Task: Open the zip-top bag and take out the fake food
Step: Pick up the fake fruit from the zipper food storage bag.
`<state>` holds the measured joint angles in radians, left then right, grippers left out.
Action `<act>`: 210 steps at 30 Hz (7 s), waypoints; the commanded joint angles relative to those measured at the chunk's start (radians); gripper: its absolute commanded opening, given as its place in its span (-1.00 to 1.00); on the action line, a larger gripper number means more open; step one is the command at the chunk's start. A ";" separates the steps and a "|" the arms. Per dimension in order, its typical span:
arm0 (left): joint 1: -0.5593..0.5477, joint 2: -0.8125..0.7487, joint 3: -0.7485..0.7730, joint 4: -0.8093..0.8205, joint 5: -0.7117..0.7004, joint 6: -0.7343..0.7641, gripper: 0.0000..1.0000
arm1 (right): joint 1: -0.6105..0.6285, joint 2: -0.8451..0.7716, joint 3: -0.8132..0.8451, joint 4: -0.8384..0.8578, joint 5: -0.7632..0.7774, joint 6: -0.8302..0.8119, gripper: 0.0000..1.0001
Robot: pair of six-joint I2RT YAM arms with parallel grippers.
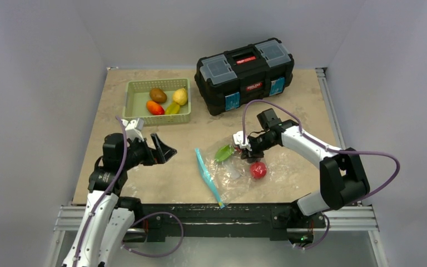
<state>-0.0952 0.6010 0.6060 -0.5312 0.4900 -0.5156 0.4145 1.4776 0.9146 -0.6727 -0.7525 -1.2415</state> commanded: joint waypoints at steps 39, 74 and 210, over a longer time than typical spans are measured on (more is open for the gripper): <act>-0.354 -0.098 -0.134 -0.013 -0.153 -0.118 0.91 | -0.013 -0.026 0.004 -0.002 -0.034 -0.014 -0.89; -0.512 -0.069 -0.275 0.098 -0.246 -0.170 0.89 | -0.013 -0.020 0.002 -0.002 -0.039 -0.018 -0.88; -0.831 0.974 0.092 0.803 -0.454 0.073 0.36 | 0.173 0.237 0.185 0.047 0.084 0.014 -0.57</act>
<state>-0.8860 1.6001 0.6590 0.2691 0.0158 -0.4885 0.5781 1.7142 1.0618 -0.6422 -0.6483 -1.2594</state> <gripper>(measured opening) 0.675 0.218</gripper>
